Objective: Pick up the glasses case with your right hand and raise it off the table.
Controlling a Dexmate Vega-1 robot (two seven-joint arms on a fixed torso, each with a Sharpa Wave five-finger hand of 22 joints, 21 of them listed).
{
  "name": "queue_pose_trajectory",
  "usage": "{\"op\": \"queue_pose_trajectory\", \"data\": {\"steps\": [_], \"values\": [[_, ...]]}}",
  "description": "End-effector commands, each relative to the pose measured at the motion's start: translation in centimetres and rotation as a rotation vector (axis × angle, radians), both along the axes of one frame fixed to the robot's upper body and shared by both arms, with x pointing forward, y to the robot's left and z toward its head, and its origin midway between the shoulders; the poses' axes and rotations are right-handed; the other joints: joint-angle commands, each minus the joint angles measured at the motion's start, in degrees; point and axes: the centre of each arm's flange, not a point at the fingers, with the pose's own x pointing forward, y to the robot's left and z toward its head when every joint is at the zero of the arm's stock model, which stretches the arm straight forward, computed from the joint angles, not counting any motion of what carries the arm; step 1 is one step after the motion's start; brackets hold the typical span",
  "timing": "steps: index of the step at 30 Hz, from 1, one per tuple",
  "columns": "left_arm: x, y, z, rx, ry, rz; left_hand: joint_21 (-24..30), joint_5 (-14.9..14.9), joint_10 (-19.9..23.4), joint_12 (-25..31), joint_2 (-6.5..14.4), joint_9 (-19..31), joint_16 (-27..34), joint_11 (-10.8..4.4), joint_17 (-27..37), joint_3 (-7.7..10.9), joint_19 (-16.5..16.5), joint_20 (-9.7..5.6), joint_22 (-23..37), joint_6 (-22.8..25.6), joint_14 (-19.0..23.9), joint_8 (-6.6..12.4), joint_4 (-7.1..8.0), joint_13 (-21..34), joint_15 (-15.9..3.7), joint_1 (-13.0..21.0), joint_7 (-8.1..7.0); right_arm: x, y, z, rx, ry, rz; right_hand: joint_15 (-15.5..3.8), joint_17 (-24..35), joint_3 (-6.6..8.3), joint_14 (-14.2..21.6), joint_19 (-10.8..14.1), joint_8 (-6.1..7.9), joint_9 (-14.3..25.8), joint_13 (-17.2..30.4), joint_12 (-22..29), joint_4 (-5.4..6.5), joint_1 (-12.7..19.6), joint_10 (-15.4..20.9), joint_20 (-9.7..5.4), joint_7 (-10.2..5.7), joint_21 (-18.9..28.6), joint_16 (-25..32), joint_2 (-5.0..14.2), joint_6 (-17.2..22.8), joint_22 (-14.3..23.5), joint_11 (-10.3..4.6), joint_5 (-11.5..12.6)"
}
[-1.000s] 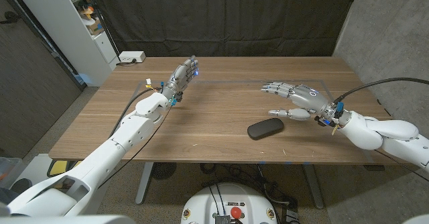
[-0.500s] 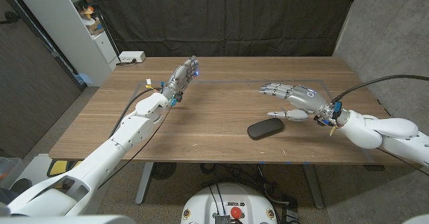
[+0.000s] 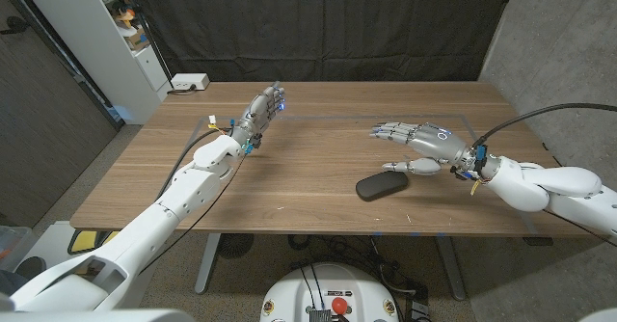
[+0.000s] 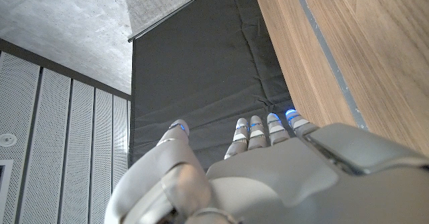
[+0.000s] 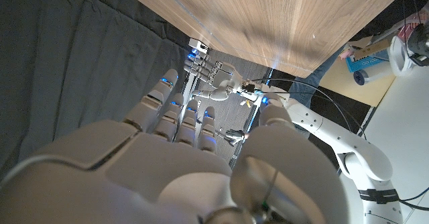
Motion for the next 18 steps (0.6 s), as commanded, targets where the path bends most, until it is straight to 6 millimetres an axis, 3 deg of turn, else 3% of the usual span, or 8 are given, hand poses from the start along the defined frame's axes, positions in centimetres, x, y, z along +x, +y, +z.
{"op": "queue_pose_trajectory", "data": {"steps": [1,18], "values": [[-0.31,0.15,0.14,-0.003,-0.005,0.005,0.2,0.0,0.3,0.1,0.5,0.2,0.0,0.13,0.2,0.0,0.0,0.17,0.2,0.4,0.2,-0.03,-0.45,0.1,0.3,0.1,0.05,0.22,0.41,0.15,-0.031,0.007,-0.017,0.0,-0.1,0.38,-0.4,-0.4,0.0,0.1,0.1,-0.2,-0.43,0.8,-0.5,0.14,-0.85,0.0,-0.2,0.15,-0.4,0.1,-0.46,0.5],[-0.25,-0.2,0.26,-0.009,-0.008,0.002,0.2,0.0,0.4,0.1,0.5,0.2,0.1,0.11,0.2,-0.02,-0.1,0.38,0.2,0.5,0.3,0.0,-0.55,0.1,0.27,0.0,-0.11,0.64,-0.15,0.15,-0.087,0.036,-0.057,1.2,-0.2,0.83,-0.9,-1.4,-0.18,0.1,0.1,-0.4,-1.2,2.6,-2.4,1.57,-1.02,0.0,-0.2,-0.85,-2.1,0.1,-0.34,0.5]]}}
